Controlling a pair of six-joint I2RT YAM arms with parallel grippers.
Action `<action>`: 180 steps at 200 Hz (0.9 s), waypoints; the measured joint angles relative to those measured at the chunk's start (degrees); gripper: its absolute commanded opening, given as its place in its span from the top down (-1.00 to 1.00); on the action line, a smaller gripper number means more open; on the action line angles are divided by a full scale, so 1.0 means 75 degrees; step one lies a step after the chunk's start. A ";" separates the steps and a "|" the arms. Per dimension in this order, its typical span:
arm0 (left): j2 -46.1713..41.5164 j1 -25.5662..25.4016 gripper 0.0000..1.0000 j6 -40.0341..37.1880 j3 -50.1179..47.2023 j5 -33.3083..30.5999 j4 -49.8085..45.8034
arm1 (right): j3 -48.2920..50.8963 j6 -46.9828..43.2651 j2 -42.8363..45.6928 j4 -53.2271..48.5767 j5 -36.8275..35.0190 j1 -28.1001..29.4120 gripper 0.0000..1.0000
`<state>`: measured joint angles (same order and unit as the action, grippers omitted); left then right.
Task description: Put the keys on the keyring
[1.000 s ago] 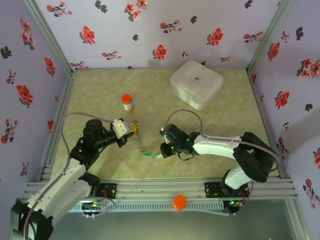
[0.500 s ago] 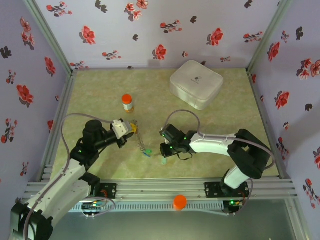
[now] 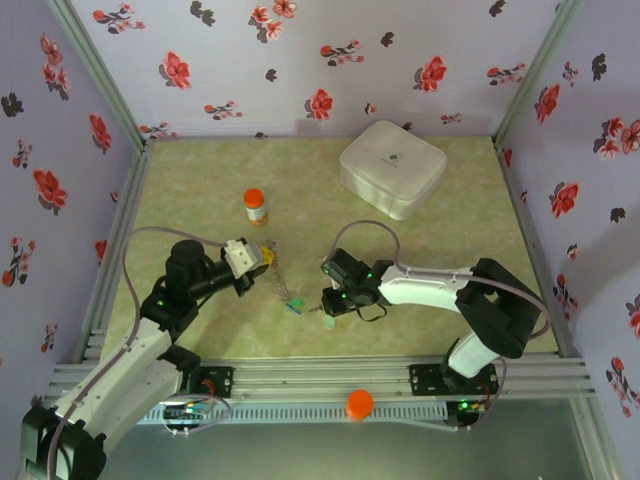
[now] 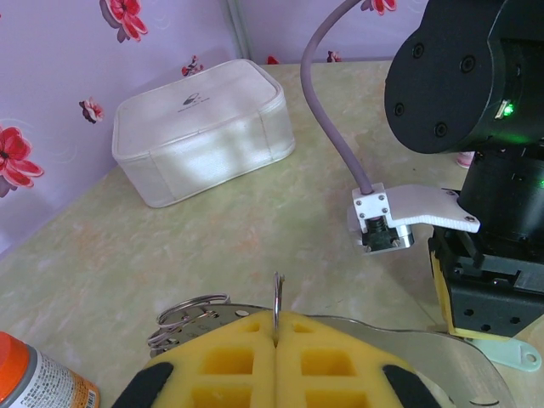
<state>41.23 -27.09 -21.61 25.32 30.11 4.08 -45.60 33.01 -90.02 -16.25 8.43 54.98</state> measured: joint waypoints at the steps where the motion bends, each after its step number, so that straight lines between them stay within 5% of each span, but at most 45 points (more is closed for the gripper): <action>1: 0.0000 0.0000 1.00 0.0000 0.0000 0.0000 0.0000 | -0.0009 0.0000 0.0000 0.0000 0.0000 0.0003 0.63; 180: -0.0064 0.0000 1.00 0.0009 0.0000 0.0000 0.0003 | -0.0137 -0.0087 -0.0181 -0.0111 0.0079 0.0003 1.00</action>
<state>40.75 -27.09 -21.54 25.32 30.11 4.10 -46.63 32.36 -91.37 -17.08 9.02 55.00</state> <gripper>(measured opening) 0.063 0.065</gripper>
